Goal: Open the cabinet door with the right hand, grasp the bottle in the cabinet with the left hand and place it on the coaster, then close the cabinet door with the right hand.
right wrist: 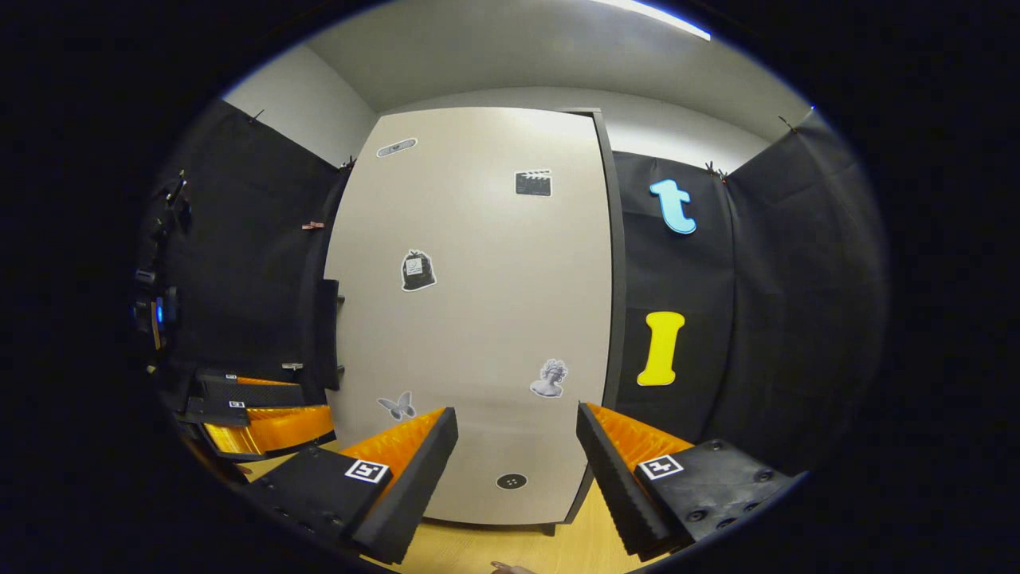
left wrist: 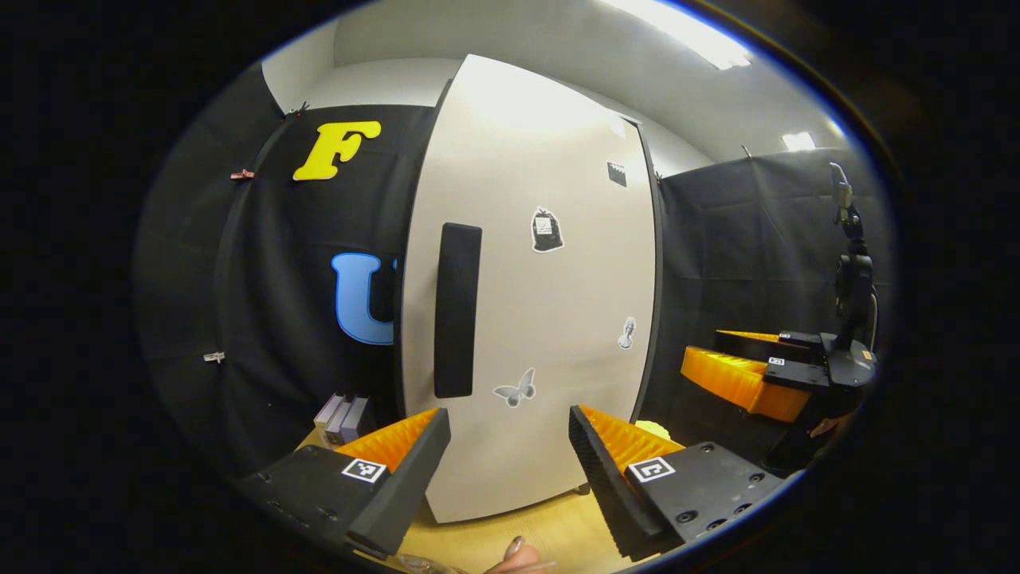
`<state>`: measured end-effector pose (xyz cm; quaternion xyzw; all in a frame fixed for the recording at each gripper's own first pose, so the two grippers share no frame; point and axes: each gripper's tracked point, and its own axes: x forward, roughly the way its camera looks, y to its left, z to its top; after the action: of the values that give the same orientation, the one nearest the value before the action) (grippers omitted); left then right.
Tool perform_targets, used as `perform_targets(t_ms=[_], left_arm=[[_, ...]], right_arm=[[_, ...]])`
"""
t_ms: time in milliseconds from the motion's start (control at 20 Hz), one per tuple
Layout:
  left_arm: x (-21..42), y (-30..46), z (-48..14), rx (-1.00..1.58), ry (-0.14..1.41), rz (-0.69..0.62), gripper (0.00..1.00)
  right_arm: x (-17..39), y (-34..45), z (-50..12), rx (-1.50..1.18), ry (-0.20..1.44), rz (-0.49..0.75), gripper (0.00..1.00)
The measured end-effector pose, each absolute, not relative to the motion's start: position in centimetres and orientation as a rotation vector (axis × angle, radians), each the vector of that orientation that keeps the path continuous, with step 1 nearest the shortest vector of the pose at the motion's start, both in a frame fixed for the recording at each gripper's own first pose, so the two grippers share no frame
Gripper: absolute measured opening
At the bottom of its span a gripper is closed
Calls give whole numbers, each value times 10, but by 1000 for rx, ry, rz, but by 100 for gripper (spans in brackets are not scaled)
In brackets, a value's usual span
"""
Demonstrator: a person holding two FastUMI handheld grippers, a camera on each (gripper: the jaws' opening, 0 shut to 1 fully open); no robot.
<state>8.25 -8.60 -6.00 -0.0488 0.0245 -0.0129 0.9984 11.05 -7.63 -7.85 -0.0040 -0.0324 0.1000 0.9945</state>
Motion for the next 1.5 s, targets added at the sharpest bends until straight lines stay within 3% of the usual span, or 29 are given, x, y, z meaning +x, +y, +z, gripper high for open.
perform_targets(t_ms=[1500], left_arm=[[89,-83,-52,-55,13,-35,95]], right_arm=[[102,-73,-84,-9,-15,231,97]])
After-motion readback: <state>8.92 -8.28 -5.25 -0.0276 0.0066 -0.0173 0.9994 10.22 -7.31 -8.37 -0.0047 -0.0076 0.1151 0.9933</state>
